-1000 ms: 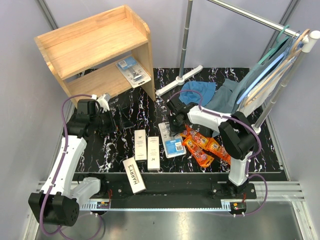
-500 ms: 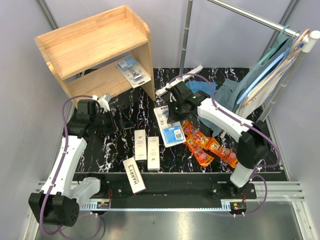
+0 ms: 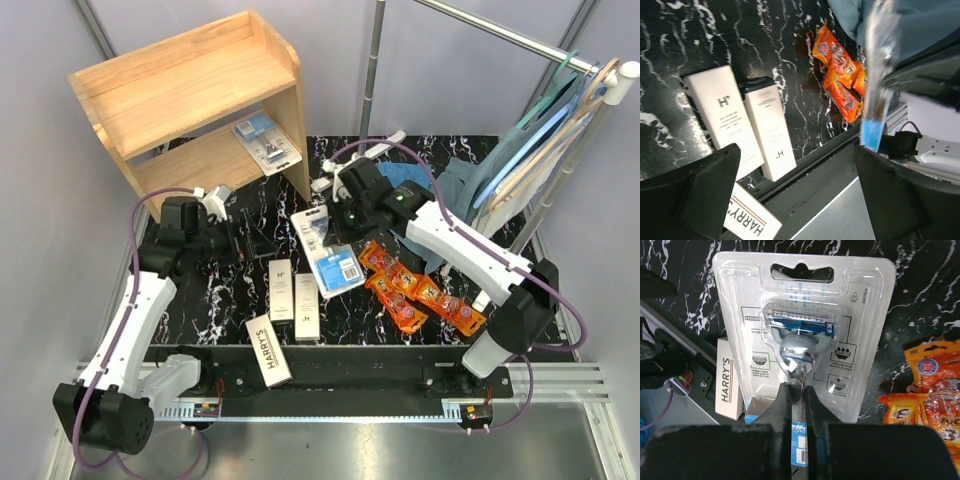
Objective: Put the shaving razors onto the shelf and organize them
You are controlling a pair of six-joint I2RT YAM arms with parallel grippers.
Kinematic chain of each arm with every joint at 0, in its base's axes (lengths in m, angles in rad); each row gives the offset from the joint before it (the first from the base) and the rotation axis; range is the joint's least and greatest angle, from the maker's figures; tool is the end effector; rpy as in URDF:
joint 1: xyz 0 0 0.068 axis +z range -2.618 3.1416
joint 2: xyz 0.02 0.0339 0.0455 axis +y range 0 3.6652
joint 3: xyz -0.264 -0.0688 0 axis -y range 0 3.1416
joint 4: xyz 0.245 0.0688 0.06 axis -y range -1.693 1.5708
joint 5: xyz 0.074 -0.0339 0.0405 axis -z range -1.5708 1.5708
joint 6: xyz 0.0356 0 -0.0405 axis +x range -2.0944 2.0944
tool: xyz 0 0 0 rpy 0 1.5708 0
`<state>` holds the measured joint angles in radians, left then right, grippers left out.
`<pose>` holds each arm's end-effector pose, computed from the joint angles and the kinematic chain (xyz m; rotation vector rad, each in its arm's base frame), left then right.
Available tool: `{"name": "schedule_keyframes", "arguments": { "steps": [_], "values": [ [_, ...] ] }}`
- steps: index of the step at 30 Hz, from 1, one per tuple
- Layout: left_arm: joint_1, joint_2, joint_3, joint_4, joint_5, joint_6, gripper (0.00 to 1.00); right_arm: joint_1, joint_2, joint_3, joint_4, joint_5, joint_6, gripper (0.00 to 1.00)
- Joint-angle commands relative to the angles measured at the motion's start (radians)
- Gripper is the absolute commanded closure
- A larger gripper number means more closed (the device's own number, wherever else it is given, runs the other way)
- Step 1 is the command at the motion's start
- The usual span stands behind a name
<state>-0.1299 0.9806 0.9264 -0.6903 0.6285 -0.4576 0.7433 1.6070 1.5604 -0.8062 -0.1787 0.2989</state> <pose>0.1922 -0.0462 0.3098 -0.0526 2.3542 -1.0212 0.2525 0.2407 0.3437 -0.6389 2.4427 0.6675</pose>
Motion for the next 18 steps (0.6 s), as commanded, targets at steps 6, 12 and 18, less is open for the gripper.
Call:
{"name": "schedule_keyframes", "arguments": {
  "steps": [6, 12, 18],
  "values": [
    [-0.111, -0.016, -0.011, 0.140, -0.003, -0.093, 0.04, 0.137, 0.064, 0.131, 0.010, -0.021, 0.016, 1.00],
    [-0.158, -0.010, -0.035, 0.204, 0.002, -0.136, 0.21, 0.162, 0.071, 0.141, 0.015, -0.024, 0.026, 1.00],
    [-0.172, -0.008, -0.064, 0.273, 0.023, -0.173, 0.49, 0.171, 0.054, 0.125, 0.038, -0.065, 0.032, 1.00]
  ]
}}
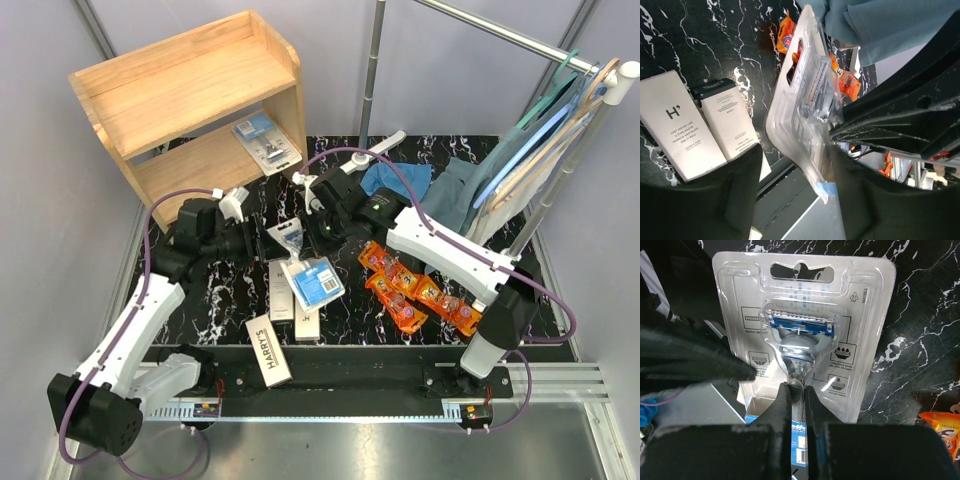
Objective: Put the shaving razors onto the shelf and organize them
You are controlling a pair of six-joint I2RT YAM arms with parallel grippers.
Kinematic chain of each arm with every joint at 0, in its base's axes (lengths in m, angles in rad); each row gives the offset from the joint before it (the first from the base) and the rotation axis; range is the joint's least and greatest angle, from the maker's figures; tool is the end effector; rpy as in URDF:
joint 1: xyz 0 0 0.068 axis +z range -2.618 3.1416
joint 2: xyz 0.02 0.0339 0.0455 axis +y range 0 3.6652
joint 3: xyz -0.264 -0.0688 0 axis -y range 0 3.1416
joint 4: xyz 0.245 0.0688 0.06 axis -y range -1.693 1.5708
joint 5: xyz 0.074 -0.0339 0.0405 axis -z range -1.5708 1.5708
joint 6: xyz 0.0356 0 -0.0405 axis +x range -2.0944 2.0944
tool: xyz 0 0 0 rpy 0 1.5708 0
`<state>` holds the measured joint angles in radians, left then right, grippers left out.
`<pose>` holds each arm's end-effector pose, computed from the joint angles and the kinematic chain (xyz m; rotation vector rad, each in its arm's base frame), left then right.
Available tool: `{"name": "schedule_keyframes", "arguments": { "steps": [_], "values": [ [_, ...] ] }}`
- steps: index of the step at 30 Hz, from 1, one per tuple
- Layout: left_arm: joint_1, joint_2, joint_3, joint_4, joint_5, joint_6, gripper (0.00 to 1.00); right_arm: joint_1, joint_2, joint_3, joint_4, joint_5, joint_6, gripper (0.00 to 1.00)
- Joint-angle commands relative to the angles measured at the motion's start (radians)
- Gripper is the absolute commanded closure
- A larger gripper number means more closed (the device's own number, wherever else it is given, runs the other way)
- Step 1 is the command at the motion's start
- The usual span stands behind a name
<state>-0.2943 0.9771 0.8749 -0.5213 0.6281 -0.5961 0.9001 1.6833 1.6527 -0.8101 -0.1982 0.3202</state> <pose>0.1907 -0.0797 0.3070 0.0325 2.3084 -1.1702 0.2238 0.2934 0.3472 -0.8207 2.4124 0.7651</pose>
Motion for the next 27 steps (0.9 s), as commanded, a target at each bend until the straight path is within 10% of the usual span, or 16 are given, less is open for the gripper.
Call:
{"name": "schedule_keyframes", "arguments": {
  "steps": [1, 6, 10, 18, 27],
  "values": [
    [-0.011, -0.005, -0.016, 0.109, 0.027, -0.039, 0.52, 0.014, -0.030, 0.030, 0.051, -0.053, 0.014, 1.00],
    [-0.019, -0.003, -0.040, 0.148, 0.041, -0.059, 0.68, 0.019, -0.048, -0.001, 0.086, -0.106, 0.014, 1.00],
    [-0.020, -0.002, -0.048, 0.156, 0.051, -0.062, 0.99, 0.022, -0.059, -0.013, 0.094, -0.115, 0.010, 1.00],
    [-0.022, -0.012, -0.053, 0.156, 0.042, -0.067, 1.00, 0.023, -0.063, -0.016, 0.104, -0.106, 0.013, 0.95],
    [-0.020, -0.009, -0.045, 0.175, 0.032, -0.082, 1.00, 0.022, -0.089, 0.033, 0.088, 0.035, 0.062, 0.31]
  ]
}}
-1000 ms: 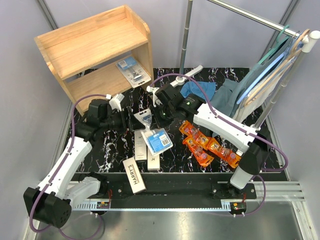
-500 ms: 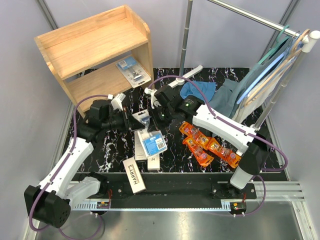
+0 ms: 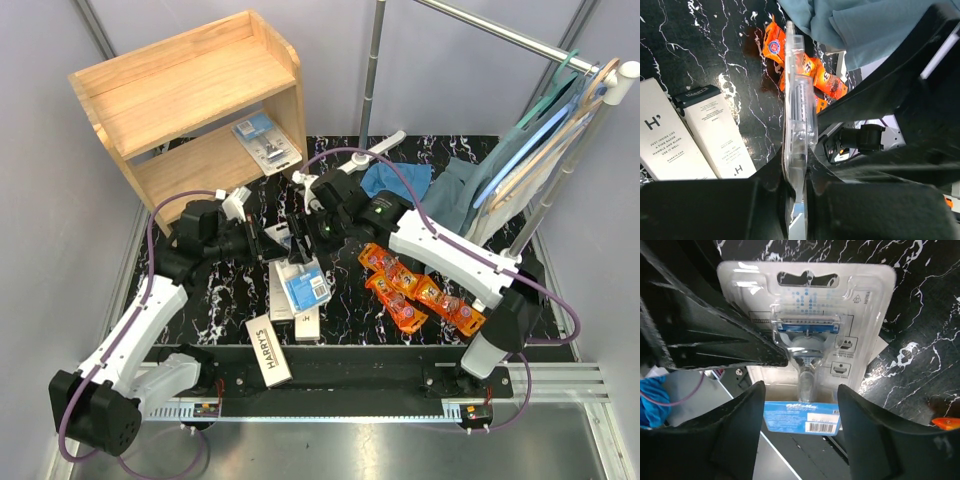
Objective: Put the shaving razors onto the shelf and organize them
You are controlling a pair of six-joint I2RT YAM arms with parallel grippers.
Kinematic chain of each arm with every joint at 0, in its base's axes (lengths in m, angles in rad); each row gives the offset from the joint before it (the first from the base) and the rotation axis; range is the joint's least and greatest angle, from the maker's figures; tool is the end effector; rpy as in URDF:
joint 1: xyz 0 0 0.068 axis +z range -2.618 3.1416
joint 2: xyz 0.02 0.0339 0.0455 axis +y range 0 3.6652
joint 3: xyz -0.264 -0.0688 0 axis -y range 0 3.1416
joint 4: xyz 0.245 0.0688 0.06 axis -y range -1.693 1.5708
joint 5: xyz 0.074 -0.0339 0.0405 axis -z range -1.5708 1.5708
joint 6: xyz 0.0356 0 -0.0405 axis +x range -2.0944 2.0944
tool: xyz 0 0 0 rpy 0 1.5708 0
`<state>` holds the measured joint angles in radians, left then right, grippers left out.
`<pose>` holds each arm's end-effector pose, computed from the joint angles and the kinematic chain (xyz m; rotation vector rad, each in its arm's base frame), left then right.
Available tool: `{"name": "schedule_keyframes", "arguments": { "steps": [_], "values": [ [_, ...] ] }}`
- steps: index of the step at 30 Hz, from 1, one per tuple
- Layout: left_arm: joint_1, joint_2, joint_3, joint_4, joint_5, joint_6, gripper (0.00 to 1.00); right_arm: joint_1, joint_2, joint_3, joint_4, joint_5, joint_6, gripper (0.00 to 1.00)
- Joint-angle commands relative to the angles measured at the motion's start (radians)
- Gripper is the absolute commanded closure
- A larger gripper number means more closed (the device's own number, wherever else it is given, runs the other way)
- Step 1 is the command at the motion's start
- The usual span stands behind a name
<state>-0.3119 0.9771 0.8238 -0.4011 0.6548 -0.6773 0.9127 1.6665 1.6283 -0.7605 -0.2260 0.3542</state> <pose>0.1937 -0.0852 0.3004 0.0097 2.2663 -1.2544 0.2189 0.2962 0.3490 -0.8062 2.3900 0.8367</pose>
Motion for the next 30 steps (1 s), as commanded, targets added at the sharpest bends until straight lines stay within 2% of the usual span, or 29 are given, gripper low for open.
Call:
{"name": "schedule_keyframes", "arguments": {
  "steps": [1, 6, 10, 15, 18, 19, 22, 30],
  "values": [
    [-0.003, -0.006, 0.008, 0.057, 0.006, -0.002, 1.00, 0.011, -0.085, 0.059, 0.043, 0.076, 0.041, 0.29],
    [-0.003, -0.006, 0.003, 0.093, -0.024, -0.047, 1.00, 0.009, -0.186, -0.039, 0.125, 0.143, 0.132, 0.15],
    [-0.003, -0.021, -0.038, 0.240, -0.040, -0.160, 1.00, 0.009, -0.280, -0.162, 0.265, 0.158, 0.276, 0.15],
    [-0.003, -0.040, -0.090, 0.344, -0.073, -0.263, 1.00, 0.009, -0.421, -0.295, 0.372, 0.198, 0.397, 0.14],
    [0.005, -0.052, -0.184, 0.595, -0.037, -0.408, 1.00, 0.009, -0.491, -0.367, 0.417, 0.215, 0.483, 0.14],
    [0.005, -0.051, -0.262, 0.815, -0.034, -0.523, 1.00, 0.009, -0.513, -0.416, 0.443, 0.221, 0.527, 0.14],
    [0.008, -0.023, -0.385, 1.190, -0.073, -0.706, 1.00, 0.011, -0.608, -0.519, 0.495, 0.272, 0.595, 0.14],
    [0.007, 0.093, -0.485, 1.593, -0.130, -0.869, 1.00, 0.011, -0.800, -0.639, 0.501, 0.313, 0.632, 0.14]
  ]
}}
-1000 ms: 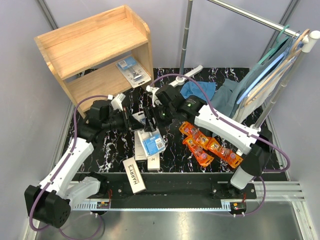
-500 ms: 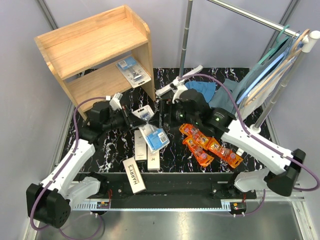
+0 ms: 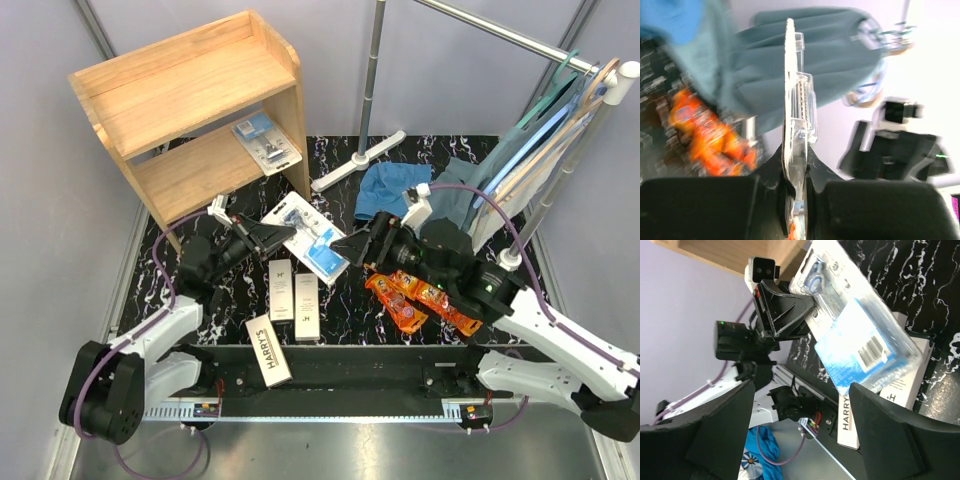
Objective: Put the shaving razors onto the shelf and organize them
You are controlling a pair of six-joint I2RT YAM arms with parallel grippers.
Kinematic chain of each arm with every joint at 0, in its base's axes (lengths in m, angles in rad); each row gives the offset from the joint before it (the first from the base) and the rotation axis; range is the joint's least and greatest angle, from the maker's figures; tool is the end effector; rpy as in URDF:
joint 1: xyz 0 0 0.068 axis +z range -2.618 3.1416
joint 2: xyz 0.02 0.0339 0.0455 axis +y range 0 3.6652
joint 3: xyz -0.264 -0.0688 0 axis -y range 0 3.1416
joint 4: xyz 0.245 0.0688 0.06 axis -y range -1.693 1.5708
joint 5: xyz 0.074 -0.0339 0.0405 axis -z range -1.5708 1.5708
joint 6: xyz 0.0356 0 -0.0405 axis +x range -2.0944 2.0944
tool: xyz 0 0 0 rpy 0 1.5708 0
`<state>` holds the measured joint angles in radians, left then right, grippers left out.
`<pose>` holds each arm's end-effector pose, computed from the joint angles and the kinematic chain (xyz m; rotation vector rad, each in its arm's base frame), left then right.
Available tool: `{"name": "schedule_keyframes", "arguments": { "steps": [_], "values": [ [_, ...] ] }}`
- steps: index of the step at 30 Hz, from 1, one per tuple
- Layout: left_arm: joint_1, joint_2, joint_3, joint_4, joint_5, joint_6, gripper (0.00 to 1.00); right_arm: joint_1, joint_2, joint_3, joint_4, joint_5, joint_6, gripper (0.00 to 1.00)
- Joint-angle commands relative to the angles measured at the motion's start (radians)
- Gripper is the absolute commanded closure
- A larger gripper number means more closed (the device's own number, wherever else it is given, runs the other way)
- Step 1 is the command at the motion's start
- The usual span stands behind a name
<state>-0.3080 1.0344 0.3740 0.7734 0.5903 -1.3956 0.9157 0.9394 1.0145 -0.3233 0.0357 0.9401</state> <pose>0.2020 -0.0851 0.2492 -0.3778 1.7248 -1.7432 0.1291 0.1659 0.3779 0.0526 2.0150 1.2337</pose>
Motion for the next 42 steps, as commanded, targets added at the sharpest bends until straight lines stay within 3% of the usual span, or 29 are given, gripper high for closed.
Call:
{"name": "schedule_keyframes", "arguments": {
  "steps": [1, 6, 9, 17, 25, 37, 40, 42],
  "values": [
    [0.004, 0.052, -0.055, 0.514, -0.076, -0.195, 1.00, 0.006, -0.080, -0.049, 0.063, 0.053, 0.051, 0.14],
    [0.003, 0.195, -0.066, 0.798, -0.055, -0.327, 1.00, 0.005, -0.140, -0.137, 0.150, 0.053, 0.068, 0.15],
    [0.000, 0.233, -0.070, 0.865, -0.061, -0.373, 1.00, 0.008, -0.140, -0.177, 0.211, 0.026, 0.049, 0.16],
    [0.000, 0.228, -0.066, 0.876, -0.052, -0.375, 1.00, 0.006, -0.120, -0.217, 0.236, 0.018, 0.052, 0.20],
    [-0.002, 0.227, -0.064, 0.892, -0.027, -0.382, 1.00, 0.006, -0.123, -0.341, 0.443, 0.027, 0.052, 0.29],
    [-0.009, 0.210, -0.084, 0.892, -0.017, -0.379, 1.00, 0.006, -0.024, -0.343, 0.602, 0.020, 0.042, 0.37],
    [-0.010, 0.207, -0.096, 0.892, -0.017, -0.376, 1.00, 0.006, -0.007, -0.341, 0.606, 0.018, 0.049, 0.44],
    [-0.009, 0.207, -0.101, 0.892, -0.020, -0.375, 1.00, 0.006, -0.002, -0.346, 0.607, 0.013, 0.057, 0.55]
  ]
}}
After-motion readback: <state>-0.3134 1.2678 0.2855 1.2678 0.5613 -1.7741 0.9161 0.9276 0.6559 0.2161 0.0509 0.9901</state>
